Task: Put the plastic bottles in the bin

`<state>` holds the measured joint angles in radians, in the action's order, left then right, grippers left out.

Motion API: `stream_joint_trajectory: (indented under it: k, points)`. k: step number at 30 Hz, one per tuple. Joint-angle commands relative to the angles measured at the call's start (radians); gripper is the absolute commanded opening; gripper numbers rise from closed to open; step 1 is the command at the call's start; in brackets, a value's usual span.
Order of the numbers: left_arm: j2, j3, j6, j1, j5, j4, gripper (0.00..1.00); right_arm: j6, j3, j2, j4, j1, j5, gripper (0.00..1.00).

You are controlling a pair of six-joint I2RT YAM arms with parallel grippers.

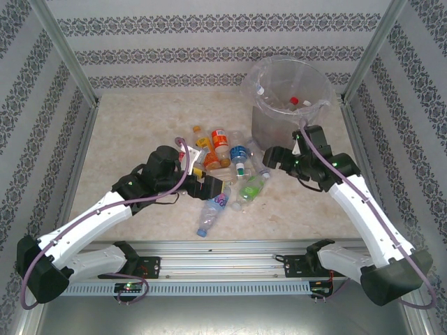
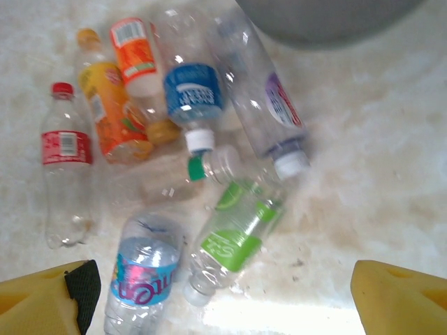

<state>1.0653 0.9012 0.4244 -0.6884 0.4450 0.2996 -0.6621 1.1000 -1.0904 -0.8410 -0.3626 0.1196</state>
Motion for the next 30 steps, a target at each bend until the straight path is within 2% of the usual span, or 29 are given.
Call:
stream_joint_trajectory:
  k: [1,13,18,30]
  points:
    - [-0.027,-0.009,-0.031,-0.012,0.020,-0.060,1.00,-0.100,-0.038,0.006,-0.028,-0.034,-0.060,0.93]
    - [-0.032,-0.028,0.006,-0.013,-0.041,-0.143,1.00,-0.228,-0.155,-0.101,0.099,-0.167,-0.128,0.93]
    - [-0.009,-0.020,0.029,-0.013,-0.055,-0.155,1.00,-0.271,-0.193,-0.132,0.148,-0.185,-0.153,0.94]
    - [-0.008,-0.007,0.062,-0.013,-0.087,-0.148,1.00,-0.325,-0.253,-0.255,0.320,-0.209,-0.117,0.92]
